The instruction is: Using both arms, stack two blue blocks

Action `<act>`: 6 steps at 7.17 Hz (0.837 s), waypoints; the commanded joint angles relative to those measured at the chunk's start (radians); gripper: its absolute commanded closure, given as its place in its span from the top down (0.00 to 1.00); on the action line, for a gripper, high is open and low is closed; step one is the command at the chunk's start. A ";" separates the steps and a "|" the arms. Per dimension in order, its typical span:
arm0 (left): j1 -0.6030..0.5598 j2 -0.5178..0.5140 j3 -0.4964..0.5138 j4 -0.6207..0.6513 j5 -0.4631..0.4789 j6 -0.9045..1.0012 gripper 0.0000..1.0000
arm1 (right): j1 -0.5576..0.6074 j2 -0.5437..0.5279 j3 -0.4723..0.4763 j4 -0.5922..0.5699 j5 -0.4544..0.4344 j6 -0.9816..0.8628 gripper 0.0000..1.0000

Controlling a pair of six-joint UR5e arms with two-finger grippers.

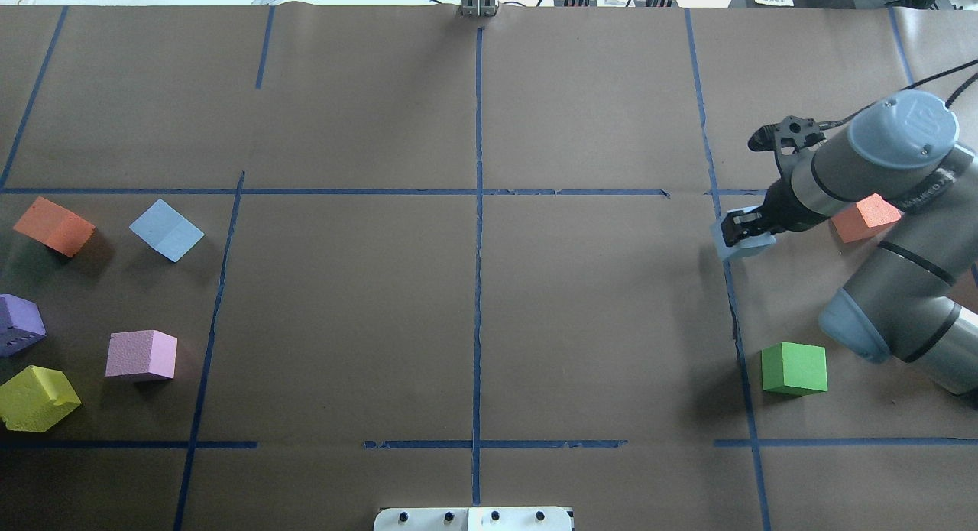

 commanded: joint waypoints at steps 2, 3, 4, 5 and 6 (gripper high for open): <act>0.003 -0.005 -0.010 0.000 -0.002 0.001 1.00 | -0.163 0.387 -0.178 -0.135 -0.085 0.343 0.00; 0.005 -0.006 -0.019 0.000 -0.008 0.000 1.00 | -0.198 0.480 -0.307 -0.106 -0.121 0.413 0.00; 0.007 -0.008 -0.023 0.000 -0.028 -0.002 1.00 | -0.229 0.484 -0.390 -0.006 -0.153 0.483 0.00; 0.007 -0.006 -0.022 0.000 -0.028 -0.002 1.00 | -0.243 0.488 -0.443 0.059 -0.167 0.510 0.00; 0.007 -0.006 -0.022 0.000 -0.028 -0.002 1.00 | -0.257 0.488 -0.445 0.060 -0.170 0.501 0.01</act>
